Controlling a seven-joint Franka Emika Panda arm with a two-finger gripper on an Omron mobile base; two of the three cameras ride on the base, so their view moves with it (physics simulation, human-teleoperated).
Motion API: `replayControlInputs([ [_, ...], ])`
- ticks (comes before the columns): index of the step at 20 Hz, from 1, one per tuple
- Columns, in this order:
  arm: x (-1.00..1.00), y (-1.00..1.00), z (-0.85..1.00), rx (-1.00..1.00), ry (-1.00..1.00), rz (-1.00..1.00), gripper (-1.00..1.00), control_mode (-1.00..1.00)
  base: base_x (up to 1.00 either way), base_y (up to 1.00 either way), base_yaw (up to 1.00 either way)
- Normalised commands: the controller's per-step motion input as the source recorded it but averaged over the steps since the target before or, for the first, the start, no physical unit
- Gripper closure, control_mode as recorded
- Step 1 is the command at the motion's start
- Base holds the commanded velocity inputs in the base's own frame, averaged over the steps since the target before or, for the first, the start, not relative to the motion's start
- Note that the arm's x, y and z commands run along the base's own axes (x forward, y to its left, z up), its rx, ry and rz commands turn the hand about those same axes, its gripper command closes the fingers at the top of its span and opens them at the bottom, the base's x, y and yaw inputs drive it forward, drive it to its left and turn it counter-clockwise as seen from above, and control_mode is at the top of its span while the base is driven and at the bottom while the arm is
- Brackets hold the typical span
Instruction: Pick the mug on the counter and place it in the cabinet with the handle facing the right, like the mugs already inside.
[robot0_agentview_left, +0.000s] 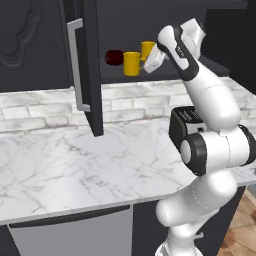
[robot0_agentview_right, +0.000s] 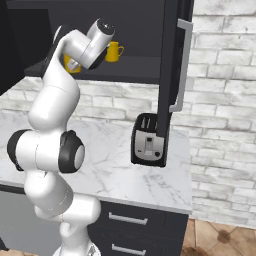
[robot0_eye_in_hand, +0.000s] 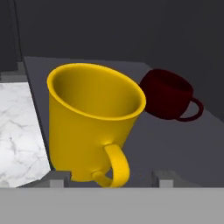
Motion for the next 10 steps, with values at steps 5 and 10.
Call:
replayControlInputs([
  [5,0.00,-0.02,-0.03,-0.03,-0.05,0.04,-1.00,-1.00,0.00,0.00,0.00],
  [10,-0.13,-0.39,0.11,-0.01,-0.12,0.05,-1.00,-1.00,0.00,0.00,0.00],
])
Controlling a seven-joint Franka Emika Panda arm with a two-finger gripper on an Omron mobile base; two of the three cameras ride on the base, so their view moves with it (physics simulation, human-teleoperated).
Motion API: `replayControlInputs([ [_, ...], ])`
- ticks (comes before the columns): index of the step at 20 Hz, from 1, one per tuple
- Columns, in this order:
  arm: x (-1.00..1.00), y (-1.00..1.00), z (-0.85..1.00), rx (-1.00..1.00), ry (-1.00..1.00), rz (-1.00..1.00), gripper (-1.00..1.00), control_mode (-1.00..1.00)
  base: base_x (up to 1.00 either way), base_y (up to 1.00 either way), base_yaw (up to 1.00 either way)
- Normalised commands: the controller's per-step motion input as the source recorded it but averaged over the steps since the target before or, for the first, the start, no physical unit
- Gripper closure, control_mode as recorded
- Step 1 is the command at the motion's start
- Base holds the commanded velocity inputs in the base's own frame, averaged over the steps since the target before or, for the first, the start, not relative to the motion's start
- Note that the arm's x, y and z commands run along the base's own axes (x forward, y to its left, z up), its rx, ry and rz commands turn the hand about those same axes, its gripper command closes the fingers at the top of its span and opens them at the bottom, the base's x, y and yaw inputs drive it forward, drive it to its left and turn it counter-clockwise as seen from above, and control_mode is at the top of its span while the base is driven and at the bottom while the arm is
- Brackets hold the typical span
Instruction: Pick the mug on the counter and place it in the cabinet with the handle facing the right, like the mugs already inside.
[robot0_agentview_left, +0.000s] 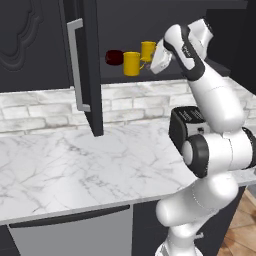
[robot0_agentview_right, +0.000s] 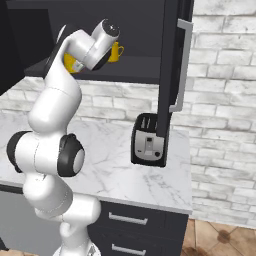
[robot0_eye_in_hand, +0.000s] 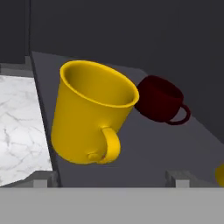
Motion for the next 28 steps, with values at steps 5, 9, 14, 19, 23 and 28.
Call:
replayControlInputs([
  [5,-0.58,-0.67,0.03,0.00,-0.14,0.02,-1.00,-1.00,0.00,0.00,0.00],
  [9,-1.00,-0.19,-0.24,0.12,-0.19,0.00,-1.00,-1.00,0.00,0.00,0.00],
  [14,-1.00,0.06,-0.05,0.17,-0.20,0.00,-1.00,-1.00,0.00,0.00,0.00],
  [19,-1.00,0.42,-0.03,0.13,-0.18,0.00,-1.00,-1.00,0.00,0.00,0.00],
  [23,-1.00,0.56,-0.01,0.10,-0.14,0.00,-1.00,-1.00,0.00,0.00,0.00],
  [28,-1.00,0.53,-0.03,0.08,-0.08,0.00,-1.00,-1.00,0.00,0.00,0.00],
])
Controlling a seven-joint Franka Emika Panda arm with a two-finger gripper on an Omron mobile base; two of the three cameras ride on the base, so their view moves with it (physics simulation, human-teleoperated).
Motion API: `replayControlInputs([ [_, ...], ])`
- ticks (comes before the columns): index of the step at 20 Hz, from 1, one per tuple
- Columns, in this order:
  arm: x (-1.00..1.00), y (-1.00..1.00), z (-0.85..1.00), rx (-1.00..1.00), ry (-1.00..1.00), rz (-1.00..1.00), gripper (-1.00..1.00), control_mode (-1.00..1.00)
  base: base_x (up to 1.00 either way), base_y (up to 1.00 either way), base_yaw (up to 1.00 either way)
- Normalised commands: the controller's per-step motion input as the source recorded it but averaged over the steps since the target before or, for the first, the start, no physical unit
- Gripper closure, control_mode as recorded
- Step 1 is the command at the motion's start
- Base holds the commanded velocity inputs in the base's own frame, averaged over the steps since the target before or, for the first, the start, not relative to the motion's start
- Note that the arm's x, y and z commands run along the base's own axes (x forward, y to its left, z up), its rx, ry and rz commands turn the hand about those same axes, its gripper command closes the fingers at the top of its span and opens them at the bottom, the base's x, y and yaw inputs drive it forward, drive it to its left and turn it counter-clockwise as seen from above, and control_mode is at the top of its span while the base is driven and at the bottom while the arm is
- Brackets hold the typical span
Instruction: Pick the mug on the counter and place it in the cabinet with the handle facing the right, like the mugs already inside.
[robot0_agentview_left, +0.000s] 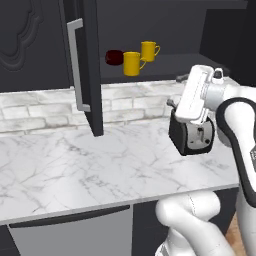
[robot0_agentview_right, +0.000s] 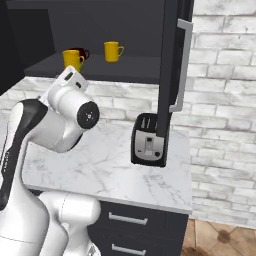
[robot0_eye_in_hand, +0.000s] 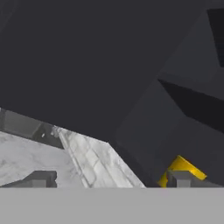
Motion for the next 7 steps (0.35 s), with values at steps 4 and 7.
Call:
replayControlInputs([
  [4,-1.00,0.20,-0.36,0.10,-0.09,0.00,-1.00,-1.00,0.00,0.00,0.00],
  [7,-1.00,-0.11,-0.56,0.17,-0.10,0.00,-1.00,-1.00,0.00,0.00,0.00],
])
